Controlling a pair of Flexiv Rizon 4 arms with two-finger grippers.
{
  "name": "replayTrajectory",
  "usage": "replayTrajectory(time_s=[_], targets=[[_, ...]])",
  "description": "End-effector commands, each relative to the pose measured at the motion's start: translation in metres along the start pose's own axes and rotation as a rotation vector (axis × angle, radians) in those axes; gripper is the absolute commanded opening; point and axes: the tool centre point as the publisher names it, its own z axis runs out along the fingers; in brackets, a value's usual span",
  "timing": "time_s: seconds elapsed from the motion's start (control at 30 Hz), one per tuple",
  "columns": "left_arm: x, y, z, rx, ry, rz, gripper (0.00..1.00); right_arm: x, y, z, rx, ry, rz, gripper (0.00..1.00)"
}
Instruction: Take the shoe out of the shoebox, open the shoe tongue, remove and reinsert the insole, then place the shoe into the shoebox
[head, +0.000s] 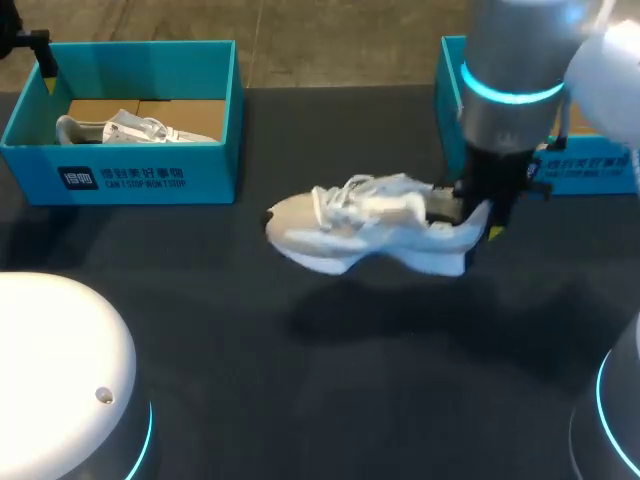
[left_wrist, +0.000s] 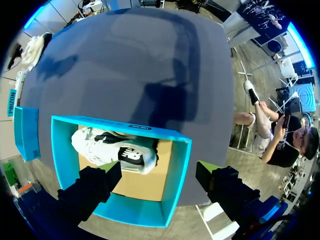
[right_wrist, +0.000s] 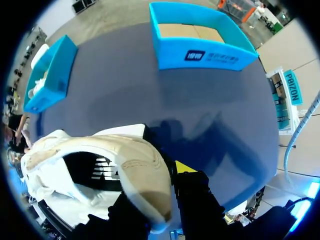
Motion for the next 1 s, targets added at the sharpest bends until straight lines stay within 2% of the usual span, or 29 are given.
replayTrajectory(time_s=[0.03, 0.33, 1.0], targets=[[0.0, -0.002, 0.0, -0.003, 0.002, -0.001, 1.0, 0.021, -0.011, 0.019, 0.001, -0.013, -0.011, 0.0], [0.0, -0.002, 0.0, -0.003, 0.002, -0.001, 1.0, 0.045, -0.023, 0.05, 0.046, 0.023, -0.033, 0.0], [0.0, -0.002, 0.0, -0.003, 0.002, -0.001, 1.0, 0.07, -0.048, 0.077, 0.066, 0.015, -0.056, 0.0]])
